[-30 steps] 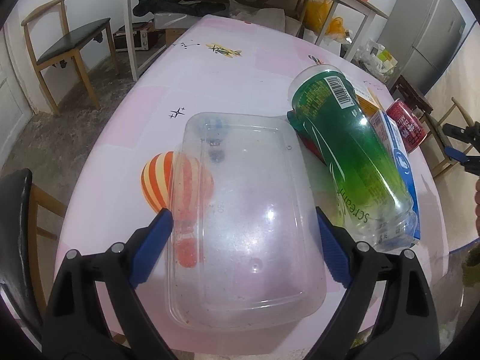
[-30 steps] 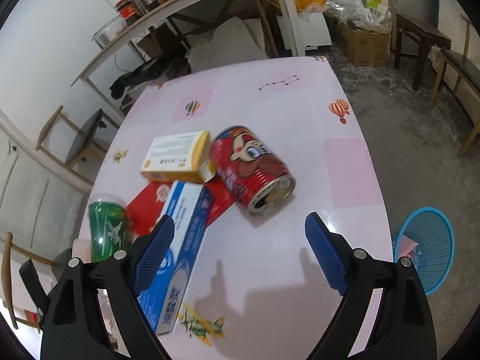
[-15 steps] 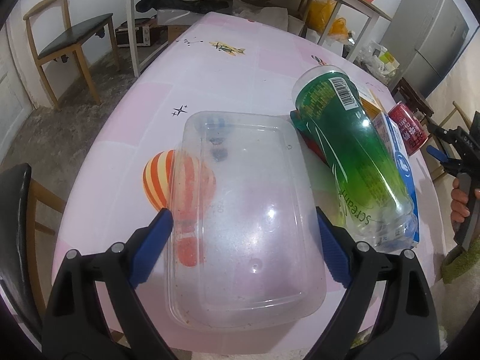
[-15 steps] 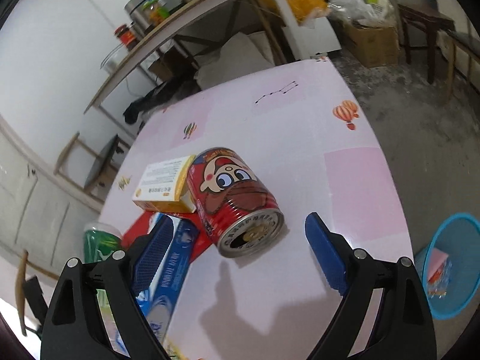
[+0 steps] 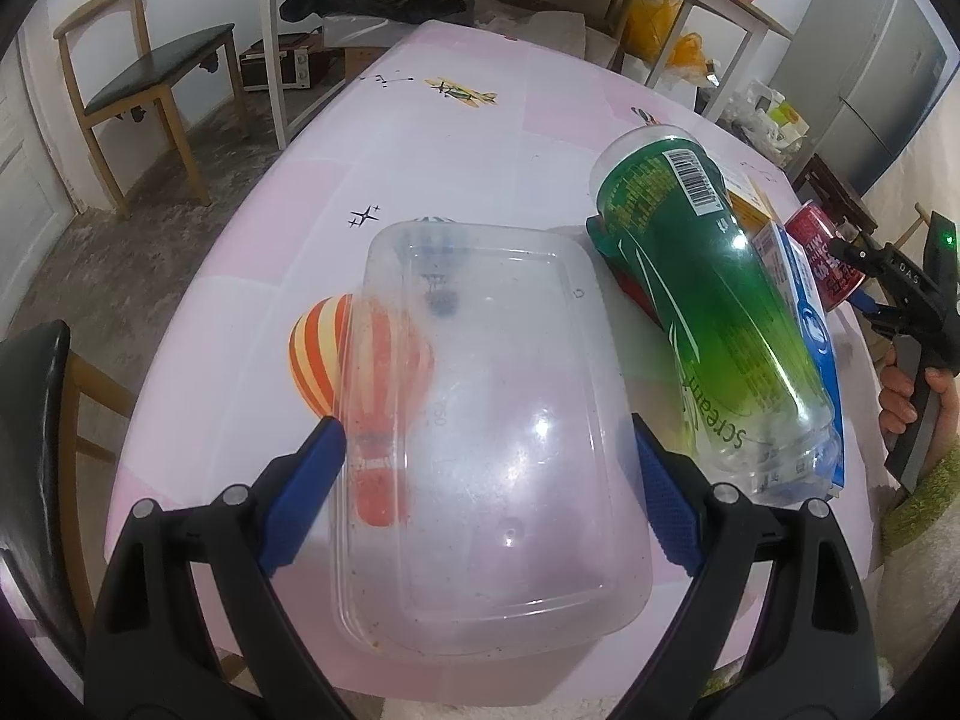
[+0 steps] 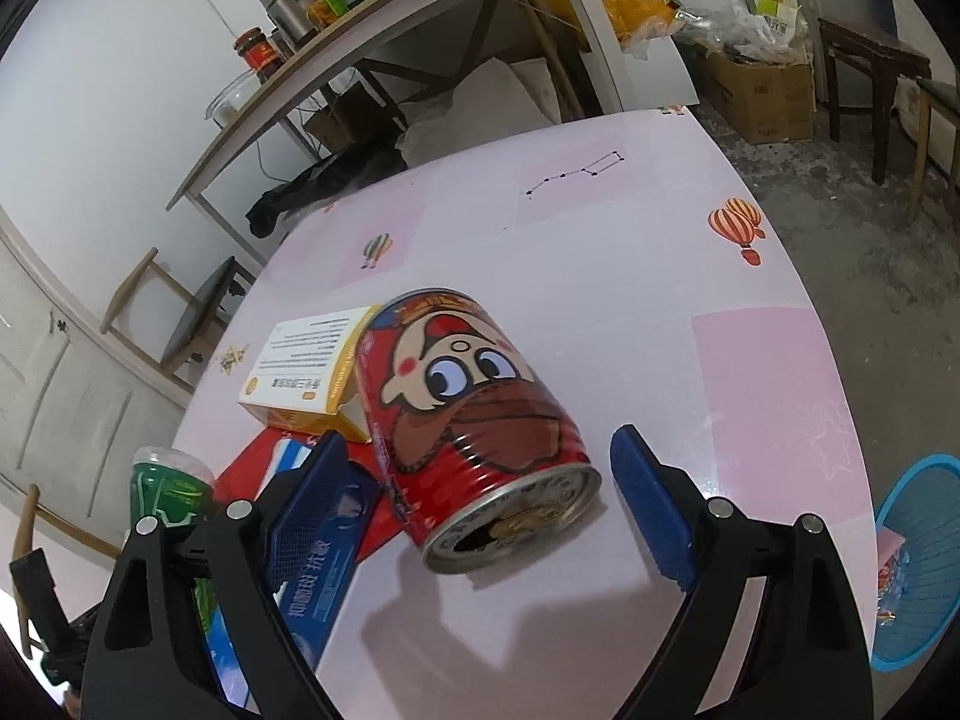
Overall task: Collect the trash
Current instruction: 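Grasp the red can by its top with the right gripper while the left gripper holds the box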
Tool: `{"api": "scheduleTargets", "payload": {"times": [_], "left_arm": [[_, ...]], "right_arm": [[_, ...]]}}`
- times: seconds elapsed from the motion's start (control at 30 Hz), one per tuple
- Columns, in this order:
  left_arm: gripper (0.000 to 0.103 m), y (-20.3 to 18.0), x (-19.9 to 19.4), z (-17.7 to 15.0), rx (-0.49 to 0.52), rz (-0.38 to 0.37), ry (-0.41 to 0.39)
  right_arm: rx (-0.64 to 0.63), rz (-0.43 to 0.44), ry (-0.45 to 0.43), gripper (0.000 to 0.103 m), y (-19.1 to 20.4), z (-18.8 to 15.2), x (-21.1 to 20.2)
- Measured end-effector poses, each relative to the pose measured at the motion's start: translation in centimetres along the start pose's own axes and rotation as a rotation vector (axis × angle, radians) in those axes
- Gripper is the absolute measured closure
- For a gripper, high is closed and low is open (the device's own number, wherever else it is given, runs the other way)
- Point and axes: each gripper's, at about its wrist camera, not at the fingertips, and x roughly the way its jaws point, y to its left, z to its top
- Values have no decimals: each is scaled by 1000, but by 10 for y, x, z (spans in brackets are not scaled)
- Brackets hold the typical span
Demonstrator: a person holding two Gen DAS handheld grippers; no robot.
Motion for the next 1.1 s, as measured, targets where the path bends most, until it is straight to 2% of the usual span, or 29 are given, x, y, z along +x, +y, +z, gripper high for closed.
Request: {"api": "scheduleTargets", "payload": {"times": [0.13, 0.23, 0.37, 0.7, 0.9, 1.1], "left_arm": [[16, 0, 1, 0, -2, -1, -5], [16, 1, 1, -1, -7, -5, -11], [16, 3, 0, -2, -1, -10, -15], [16, 6, -2, -1, 13, -47, -2], [16, 6, -4, -3, 13, -62, 4], [15, 6, -5, -4, 9, -66, 4]], "right_arm": [[6, 11, -8, 31, -4, -1, -4], [4, -18, -14, 32, -1, -3, -13], [-21, -102, -9, 33, 12, -4, -33], [-236, -353, 130, 34, 54, -22, -80], [-376, -441, 200, 35, 76, -46, -86], [-455, -484, 181, 34, 90, -59, -86]]}}
